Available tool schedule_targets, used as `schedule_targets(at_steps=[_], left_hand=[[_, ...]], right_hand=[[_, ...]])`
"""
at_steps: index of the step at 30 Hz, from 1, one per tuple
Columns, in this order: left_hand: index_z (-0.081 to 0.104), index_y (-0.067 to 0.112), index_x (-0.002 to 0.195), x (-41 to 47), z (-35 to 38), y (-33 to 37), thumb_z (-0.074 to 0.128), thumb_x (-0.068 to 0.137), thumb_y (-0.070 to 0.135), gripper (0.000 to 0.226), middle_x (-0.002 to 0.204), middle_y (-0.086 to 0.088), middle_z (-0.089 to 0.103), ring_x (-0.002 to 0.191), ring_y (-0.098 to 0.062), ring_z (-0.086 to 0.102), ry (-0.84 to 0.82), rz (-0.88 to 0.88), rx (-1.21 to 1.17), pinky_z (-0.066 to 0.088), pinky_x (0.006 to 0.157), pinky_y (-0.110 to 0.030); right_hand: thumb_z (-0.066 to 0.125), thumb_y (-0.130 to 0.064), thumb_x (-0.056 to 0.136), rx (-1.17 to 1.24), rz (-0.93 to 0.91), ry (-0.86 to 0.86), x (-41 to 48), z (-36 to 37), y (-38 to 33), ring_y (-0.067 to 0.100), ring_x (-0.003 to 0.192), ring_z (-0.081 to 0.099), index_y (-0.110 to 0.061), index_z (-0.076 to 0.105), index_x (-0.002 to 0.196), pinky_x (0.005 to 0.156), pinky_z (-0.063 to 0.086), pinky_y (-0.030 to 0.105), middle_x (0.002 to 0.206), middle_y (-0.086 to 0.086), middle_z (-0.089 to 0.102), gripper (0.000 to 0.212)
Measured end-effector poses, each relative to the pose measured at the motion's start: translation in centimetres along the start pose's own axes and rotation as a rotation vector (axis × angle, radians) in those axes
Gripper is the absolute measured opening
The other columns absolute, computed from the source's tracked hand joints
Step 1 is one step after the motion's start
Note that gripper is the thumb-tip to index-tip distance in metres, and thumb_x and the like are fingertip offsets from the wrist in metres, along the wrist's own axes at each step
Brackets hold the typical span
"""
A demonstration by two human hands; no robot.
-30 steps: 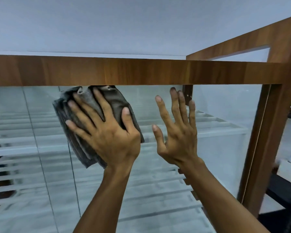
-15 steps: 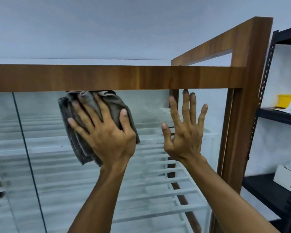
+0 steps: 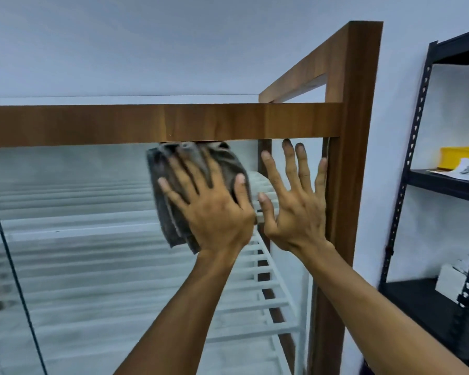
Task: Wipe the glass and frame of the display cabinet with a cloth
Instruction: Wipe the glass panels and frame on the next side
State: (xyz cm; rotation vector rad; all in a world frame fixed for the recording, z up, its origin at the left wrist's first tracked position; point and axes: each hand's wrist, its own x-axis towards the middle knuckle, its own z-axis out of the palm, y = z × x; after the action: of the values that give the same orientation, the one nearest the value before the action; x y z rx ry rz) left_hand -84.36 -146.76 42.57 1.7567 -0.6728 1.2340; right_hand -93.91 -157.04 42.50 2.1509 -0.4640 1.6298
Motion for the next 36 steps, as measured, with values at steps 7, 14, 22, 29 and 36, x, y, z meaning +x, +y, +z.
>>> schedule_targets(at_steps=[7,14,22,29,36], left_hand=[[0.027,0.016,0.165,-1.0,1.4,2.0,0.045,0.104,0.048,0.070,0.170,-0.024,0.018,0.159,-0.042,0.011,0.052,-0.023,-0.025,0.003,0.126,-0.067],[0.024,0.021,0.165,-2.4,2.8,5.1,0.044,0.103,0.051,0.071,0.169,-0.027,0.018,0.159,-0.044,0.011,-0.024,0.172,-0.021,0.001,0.125,-0.066],[0.012,0.015,0.166,-3.6,3.8,8.7,0.039,0.105,0.049,0.075,0.171,-0.026,0.012,0.160,-0.039,0.004,-0.094,0.333,-0.026,-0.005,0.128,-0.062],[0.004,0.016,0.165,-3.6,4.1,9.2,0.021,0.110,0.042,0.062,0.174,-0.015,0.014,0.162,-0.032,0.007,-0.120,0.569,-0.027,-0.003,0.129,-0.057],[0.023,0.016,0.165,-3.0,3.6,8.1,0.027,0.110,0.042,0.061,0.173,-0.013,0.016,0.161,-0.029,0.006,-0.142,0.607,-0.004,-0.005,0.130,-0.053]], right_hand=[[0.052,-0.035,0.097,-0.122,-0.104,-0.057,-0.5,-2.9,3.6,0.032,0.160,-0.001,-0.022,0.026,0.163,0.127,-0.005,0.058,0.170,0.017,0.014,0.072],[0.056,-0.019,0.090,0.038,0.015,0.112,-1.1,-3.0,6.7,0.033,0.157,0.002,-0.002,0.019,0.160,0.127,0.004,0.058,0.166,0.029,0.014,0.081],[0.035,-0.022,0.101,0.149,-0.031,0.089,-1.5,-3.3,9.1,0.028,0.158,0.008,0.000,0.023,0.159,0.125,0.017,0.064,0.168,0.020,0.018,0.063],[0.032,-0.020,0.104,0.237,0.021,0.105,-2.1,-2.9,8.9,0.030,0.157,0.007,-0.001,0.024,0.159,0.127,0.016,0.060,0.168,0.021,0.020,0.058],[0.032,-0.022,0.105,0.123,0.109,0.141,-2.2,-2.8,7.2,0.029,0.157,0.005,-0.001,0.021,0.159,0.126,0.008,0.064,0.168,0.021,0.018,0.060]])
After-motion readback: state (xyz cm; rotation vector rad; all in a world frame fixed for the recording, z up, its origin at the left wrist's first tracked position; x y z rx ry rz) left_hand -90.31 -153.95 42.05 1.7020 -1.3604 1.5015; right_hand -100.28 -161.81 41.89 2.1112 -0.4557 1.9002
